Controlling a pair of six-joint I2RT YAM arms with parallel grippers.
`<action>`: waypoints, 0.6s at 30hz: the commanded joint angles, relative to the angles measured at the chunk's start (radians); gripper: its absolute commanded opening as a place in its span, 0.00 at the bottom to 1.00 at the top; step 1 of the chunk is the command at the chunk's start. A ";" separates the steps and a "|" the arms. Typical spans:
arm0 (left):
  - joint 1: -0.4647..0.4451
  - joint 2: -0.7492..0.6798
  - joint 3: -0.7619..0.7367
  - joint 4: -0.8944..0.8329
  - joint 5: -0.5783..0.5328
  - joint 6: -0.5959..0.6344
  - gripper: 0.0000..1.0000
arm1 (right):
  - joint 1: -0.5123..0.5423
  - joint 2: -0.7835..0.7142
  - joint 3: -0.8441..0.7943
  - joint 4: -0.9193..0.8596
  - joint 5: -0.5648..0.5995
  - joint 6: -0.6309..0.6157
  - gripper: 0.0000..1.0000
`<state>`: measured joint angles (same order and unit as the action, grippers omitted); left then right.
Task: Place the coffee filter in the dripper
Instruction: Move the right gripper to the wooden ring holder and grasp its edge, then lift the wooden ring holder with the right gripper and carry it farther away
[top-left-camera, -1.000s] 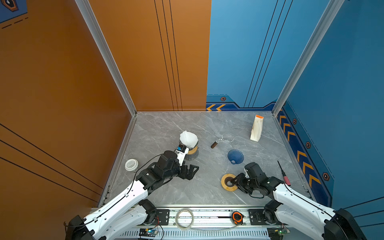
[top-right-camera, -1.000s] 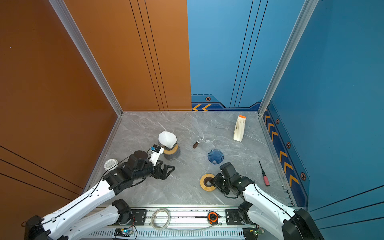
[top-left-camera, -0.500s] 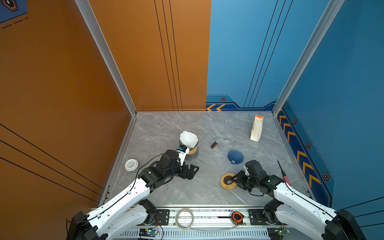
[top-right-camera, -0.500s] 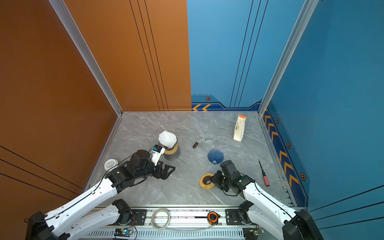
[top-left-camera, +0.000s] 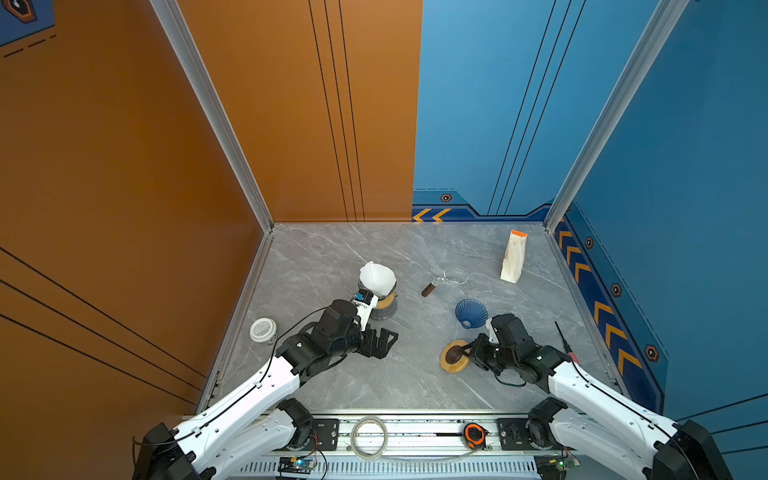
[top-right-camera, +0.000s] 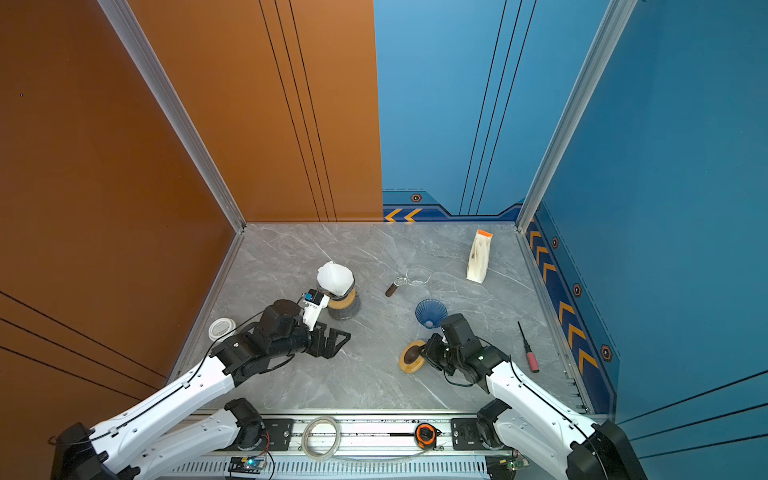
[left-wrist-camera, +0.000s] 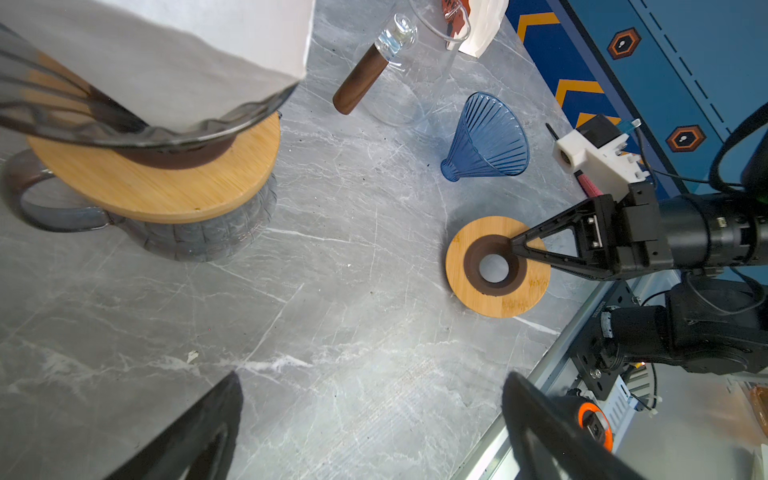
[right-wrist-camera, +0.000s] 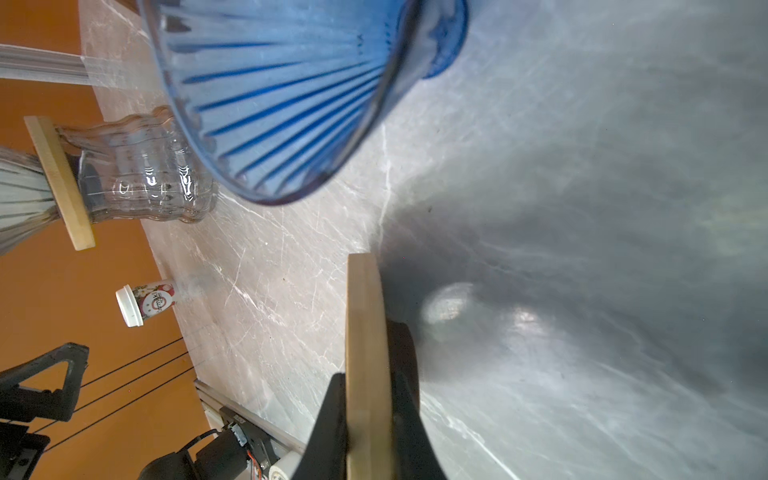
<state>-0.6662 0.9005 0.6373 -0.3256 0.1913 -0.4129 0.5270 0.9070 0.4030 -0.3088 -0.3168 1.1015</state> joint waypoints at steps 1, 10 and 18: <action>0.005 -0.005 0.040 0.002 0.021 -0.006 0.98 | -0.004 -0.027 0.024 -0.075 0.015 -0.020 0.09; -0.008 -0.015 0.084 -0.006 0.026 0.000 0.98 | 0.002 -0.055 0.106 -0.159 -0.003 -0.068 0.00; -0.012 -0.005 0.170 -0.037 0.027 0.029 0.98 | 0.005 -0.030 0.270 -0.197 -0.037 -0.168 0.00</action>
<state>-0.6701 0.8993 0.7650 -0.3355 0.1955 -0.4084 0.5282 0.8700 0.5972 -0.4808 -0.3309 1.0004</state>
